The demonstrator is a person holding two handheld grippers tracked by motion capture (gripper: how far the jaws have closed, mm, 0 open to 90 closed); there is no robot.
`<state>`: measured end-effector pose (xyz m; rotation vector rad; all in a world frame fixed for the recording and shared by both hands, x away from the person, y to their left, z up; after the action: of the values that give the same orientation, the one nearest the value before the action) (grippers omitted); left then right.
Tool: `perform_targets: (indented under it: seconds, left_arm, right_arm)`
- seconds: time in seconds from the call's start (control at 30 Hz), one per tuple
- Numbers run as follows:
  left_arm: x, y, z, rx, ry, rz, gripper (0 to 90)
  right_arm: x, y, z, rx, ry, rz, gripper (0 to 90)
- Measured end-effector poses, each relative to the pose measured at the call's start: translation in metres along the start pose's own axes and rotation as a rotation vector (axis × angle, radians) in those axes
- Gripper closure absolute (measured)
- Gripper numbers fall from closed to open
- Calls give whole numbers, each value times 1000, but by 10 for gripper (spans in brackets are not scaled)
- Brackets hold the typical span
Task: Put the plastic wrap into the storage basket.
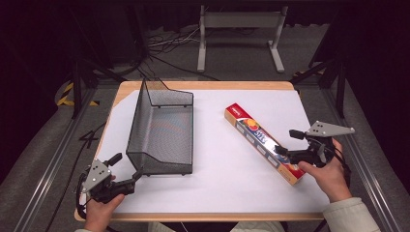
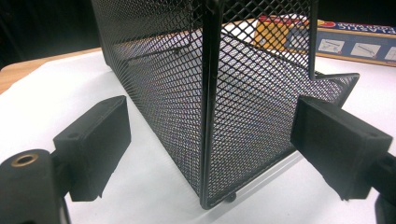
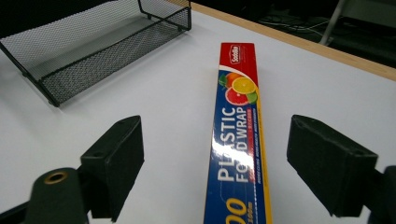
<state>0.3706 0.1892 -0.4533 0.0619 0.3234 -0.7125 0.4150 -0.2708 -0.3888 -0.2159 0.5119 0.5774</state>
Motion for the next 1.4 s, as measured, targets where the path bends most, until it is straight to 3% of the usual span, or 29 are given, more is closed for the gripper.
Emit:
perform_targets:
  seconds: [0.37,0.53,0.8,1.07,1.4]
  left_arm:
    - [0,0,-1,3,7,-1,133]
    - [-1,0,-2,0,6,1,134]
    - [-2,0,-3,2,8,1,134]
    - [-1,1,-3,0,10,0,134]
    - [0,0,-3,0,8,-3,136]
  right_arm:
    - [39,-2,12,-10,140,2,200]
    - [69,-3,0,-28,237,-2,194]
    - [96,-16,-19,-12,342,-49,186]
    - [108,-21,-34,-11,411,-55,177]
    - [119,-21,-52,-23,540,-40,212]
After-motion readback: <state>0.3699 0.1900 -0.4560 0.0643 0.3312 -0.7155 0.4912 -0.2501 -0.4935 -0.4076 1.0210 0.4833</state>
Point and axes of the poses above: each handheld gripper's, and its own axes: x roughly forward along the jaws, z roughly out of its top, y roughly to its left, the point moved 10 cm from there along x, roughly forward along the jaws, and after that the axes turned 7 degrees about -z, right-handed, at the moved point
